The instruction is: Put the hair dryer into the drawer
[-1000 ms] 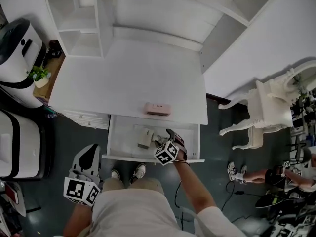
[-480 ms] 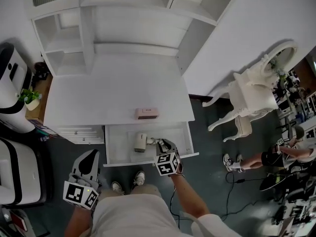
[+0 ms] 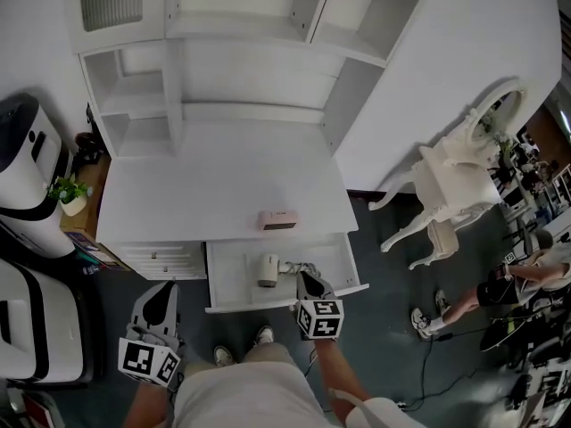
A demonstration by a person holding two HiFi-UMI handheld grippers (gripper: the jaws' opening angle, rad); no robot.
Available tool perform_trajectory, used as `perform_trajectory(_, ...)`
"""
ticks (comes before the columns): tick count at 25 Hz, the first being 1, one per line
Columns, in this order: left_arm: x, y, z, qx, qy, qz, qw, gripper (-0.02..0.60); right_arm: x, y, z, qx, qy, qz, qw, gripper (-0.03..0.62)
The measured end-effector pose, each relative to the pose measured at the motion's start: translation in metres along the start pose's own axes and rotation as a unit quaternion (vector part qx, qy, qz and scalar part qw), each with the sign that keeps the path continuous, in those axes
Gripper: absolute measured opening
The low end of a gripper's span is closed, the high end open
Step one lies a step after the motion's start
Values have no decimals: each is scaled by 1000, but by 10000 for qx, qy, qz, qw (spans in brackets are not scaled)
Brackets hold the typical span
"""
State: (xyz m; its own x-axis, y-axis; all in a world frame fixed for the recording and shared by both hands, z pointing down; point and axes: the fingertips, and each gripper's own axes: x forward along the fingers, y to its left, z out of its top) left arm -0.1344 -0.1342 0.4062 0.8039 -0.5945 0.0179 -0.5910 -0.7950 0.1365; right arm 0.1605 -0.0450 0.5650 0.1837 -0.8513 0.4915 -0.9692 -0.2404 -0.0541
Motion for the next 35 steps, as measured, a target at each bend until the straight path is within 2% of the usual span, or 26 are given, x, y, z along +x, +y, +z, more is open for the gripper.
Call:
perform_trajectory(7,-23,30,14,9,-112,392,9992,15,-42,12,84,8,-1132,100,9935,9)
perform_trajectory(12,-30,38,50,190,-379,638,9971,15,-81,17,145,-85,-1901,161,9816,9)
perform_trajectory(17,-39,46,83,269,-709,799,9939,15,-114,19,181,-215,-2424,181,9698,9)
perform_trajectory(24,-57,48,110,353,-1035,1038,9886,15,-146,26,208,-326,-2789,291,9593,9)
perform_trajectory(30,-68,47,115,434,-962,1179,9874,15,-160,32,219,-307,-2946,361,9544,9)
perform_trajectory(35,-79,48,110,371,-882,1274,9872,15,-170,35,219,-378,-2927,330,9549,9)
